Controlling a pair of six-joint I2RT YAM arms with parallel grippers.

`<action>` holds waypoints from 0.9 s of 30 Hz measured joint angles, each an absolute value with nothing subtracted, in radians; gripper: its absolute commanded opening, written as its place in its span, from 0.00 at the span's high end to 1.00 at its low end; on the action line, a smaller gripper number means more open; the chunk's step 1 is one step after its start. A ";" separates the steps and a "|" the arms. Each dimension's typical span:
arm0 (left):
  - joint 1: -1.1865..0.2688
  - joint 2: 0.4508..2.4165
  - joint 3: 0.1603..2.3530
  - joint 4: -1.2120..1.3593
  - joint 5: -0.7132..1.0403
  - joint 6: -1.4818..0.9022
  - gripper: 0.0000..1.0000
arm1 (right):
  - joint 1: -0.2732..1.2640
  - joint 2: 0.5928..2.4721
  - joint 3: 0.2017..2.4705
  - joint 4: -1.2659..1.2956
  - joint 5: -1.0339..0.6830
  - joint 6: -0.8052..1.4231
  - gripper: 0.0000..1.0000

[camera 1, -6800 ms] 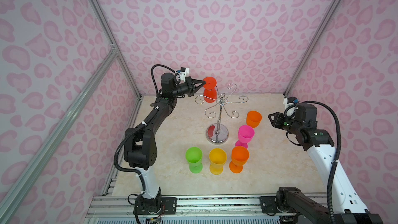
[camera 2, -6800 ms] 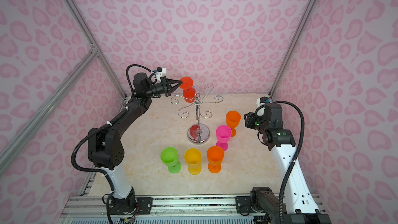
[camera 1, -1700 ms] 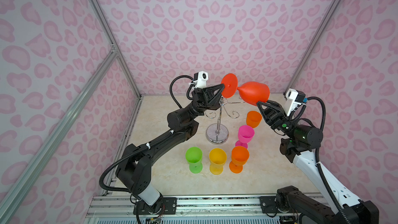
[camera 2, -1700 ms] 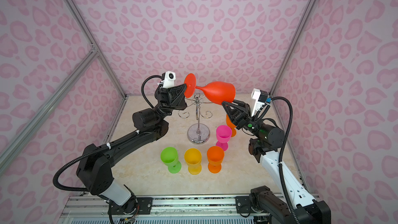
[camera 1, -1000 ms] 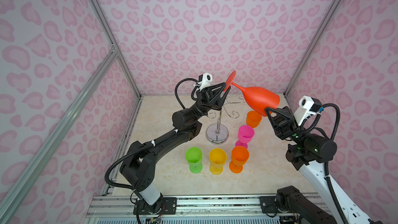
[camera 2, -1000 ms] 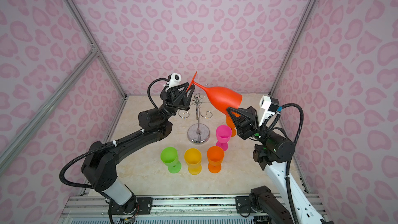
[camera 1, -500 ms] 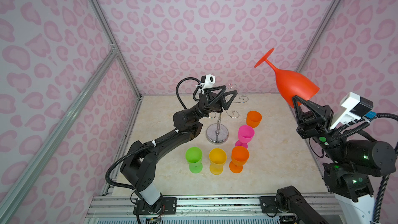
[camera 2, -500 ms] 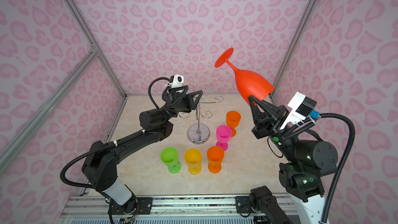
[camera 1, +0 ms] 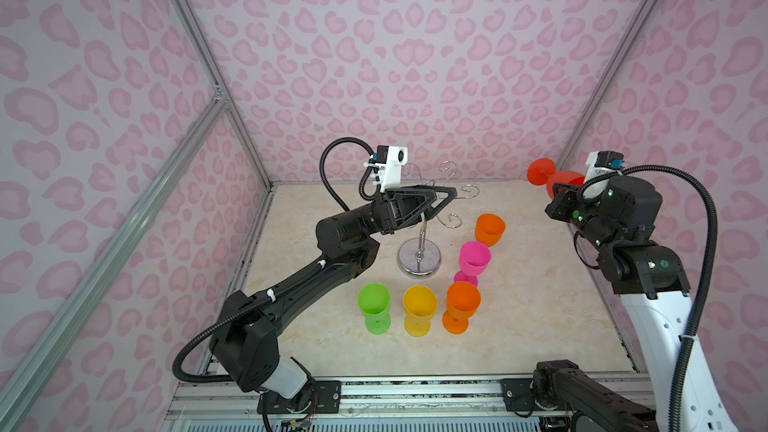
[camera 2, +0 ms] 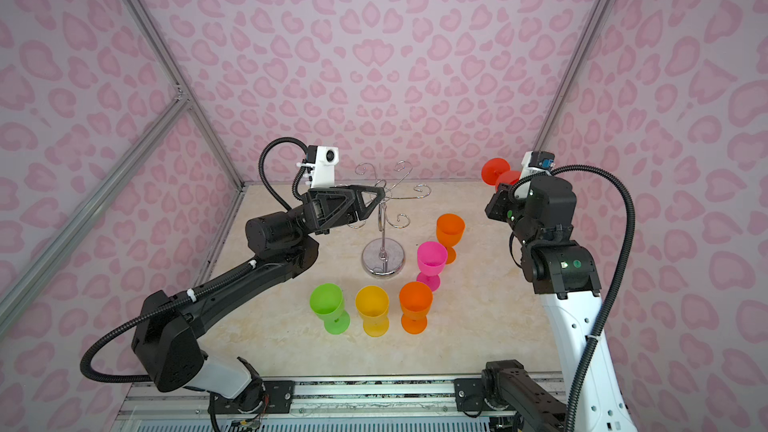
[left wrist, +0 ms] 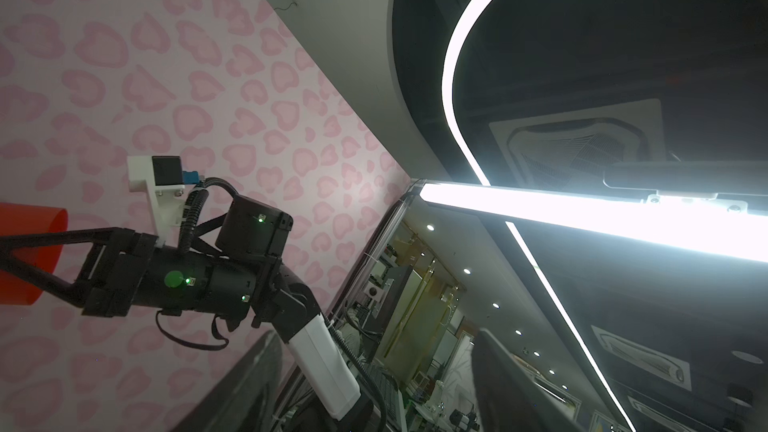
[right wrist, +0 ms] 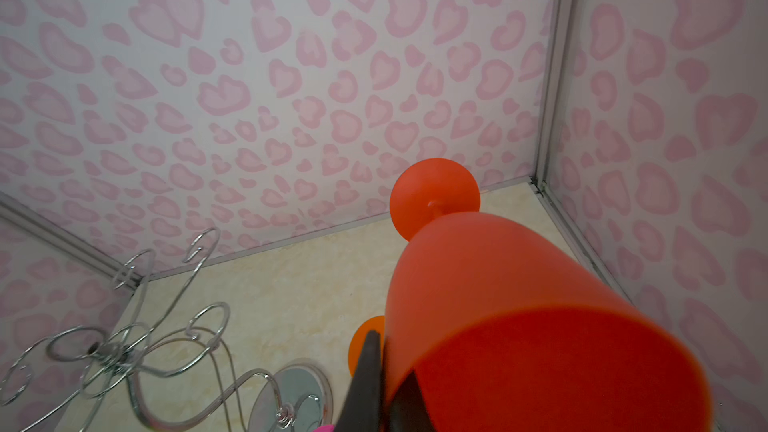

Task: Take the wine glass off the wine glass rack
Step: 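Carry the red glass away with the right gripper while the left gripper opens and withdraws, then lower the red glass onto the table beyond the orange glass with the right gripper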

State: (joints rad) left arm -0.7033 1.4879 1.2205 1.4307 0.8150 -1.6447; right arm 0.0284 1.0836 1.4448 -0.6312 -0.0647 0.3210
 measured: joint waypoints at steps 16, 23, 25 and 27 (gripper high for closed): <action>-0.703 1.117 1.129 0.748 0.861 -1.003 0.22 | -0.007 1.720 1.673 -0.768 -0.170 0.215 1.00; -0.703 1.090 1.115 0.620 0.836 -0.915 0.22 | 0.031 1.855 1.773 -0.850 -0.204 0.179 1.00; -0.703 1.090 1.115 0.604 0.833 -0.908 0.22 | 0.043 1.880 1.793 -0.869 -0.210 0.171 1.00; -0.703 1.090 1.115 0.598 0.830 -0.904 0.22 | 0.052 1.909 1.815 -0.890 -0.210 0.164 1.00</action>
State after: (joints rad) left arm -0.7033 1.0901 1.1149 0.5976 0.8299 -0.9039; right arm 0.0521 1.9087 1.8149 -0.8902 -0.2100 0.1642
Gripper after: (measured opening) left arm 0.780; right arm 0.049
